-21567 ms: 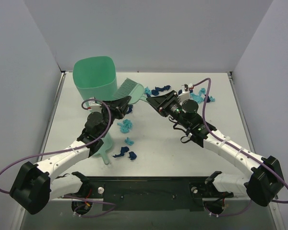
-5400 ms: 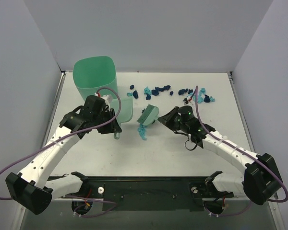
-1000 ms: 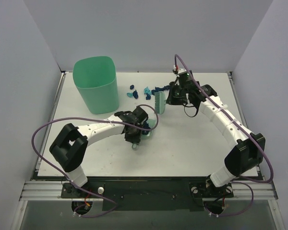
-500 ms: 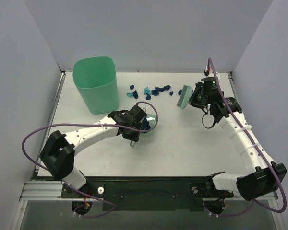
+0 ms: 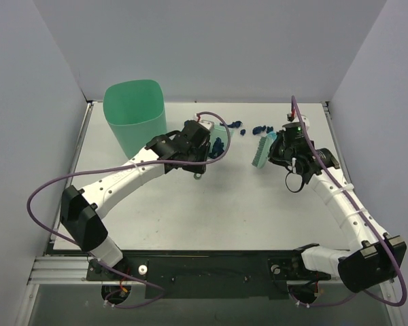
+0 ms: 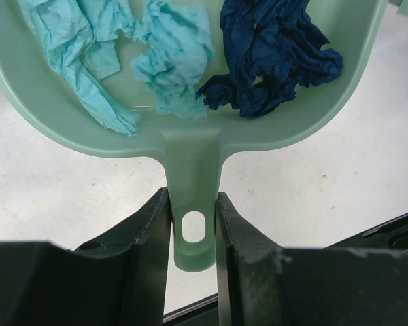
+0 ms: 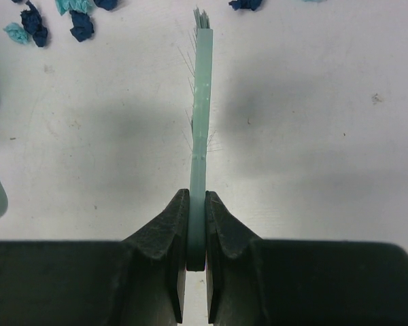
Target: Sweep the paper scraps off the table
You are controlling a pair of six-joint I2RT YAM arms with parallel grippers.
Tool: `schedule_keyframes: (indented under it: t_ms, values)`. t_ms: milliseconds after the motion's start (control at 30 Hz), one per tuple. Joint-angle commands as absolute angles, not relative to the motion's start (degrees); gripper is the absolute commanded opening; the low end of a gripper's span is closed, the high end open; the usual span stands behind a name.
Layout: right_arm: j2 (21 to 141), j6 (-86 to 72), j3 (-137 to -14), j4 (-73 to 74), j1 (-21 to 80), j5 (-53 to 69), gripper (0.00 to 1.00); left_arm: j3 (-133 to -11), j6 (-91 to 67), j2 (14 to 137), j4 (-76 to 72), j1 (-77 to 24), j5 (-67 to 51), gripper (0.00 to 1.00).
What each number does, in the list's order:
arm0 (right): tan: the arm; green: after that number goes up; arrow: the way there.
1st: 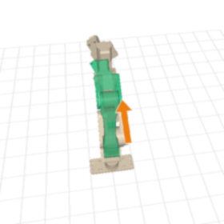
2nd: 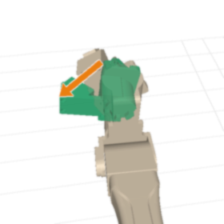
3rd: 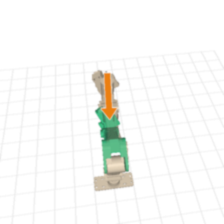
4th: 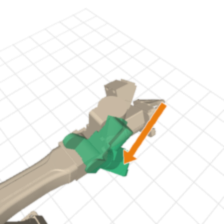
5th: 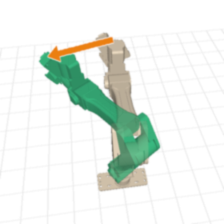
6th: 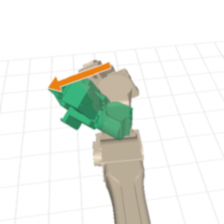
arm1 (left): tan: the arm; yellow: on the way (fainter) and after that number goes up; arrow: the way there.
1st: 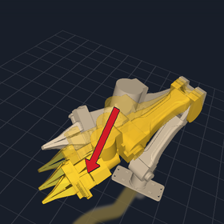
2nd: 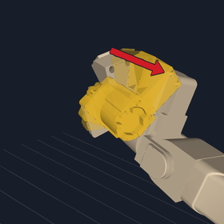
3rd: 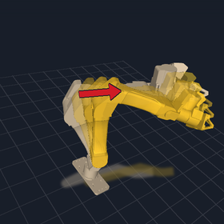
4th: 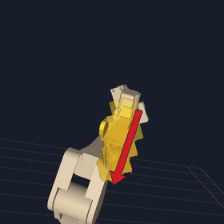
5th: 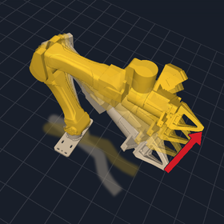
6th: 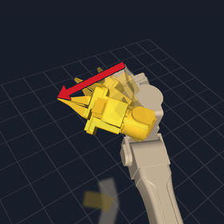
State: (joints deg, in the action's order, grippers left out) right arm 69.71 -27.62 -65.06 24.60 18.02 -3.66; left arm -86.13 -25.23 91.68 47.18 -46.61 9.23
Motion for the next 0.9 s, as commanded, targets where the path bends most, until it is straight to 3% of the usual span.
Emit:
schedule_keyframes:
  t_ms: [0, 533, 867]
  values:
    - [66.18, -28.56, -62.76, 22.76, 18.19, -3.16, 0.0, -92.63, -24.26, 94.04, 49.3, -45.18, 7.21, 0.0]
    - [61.53, -29.44, -55.64, 21.89, 19.95, -1.84, 0.0, -103.88, -24.79, 96.32, 49.04, -36.22, 0.0, 0.0]
    - [61.61, -29.8, -54.67, 22.32, 22.94, -1.84, 0.0, -114.78, -26.63, 100.98, 48.61, -26.73, -11.59, 0.0]
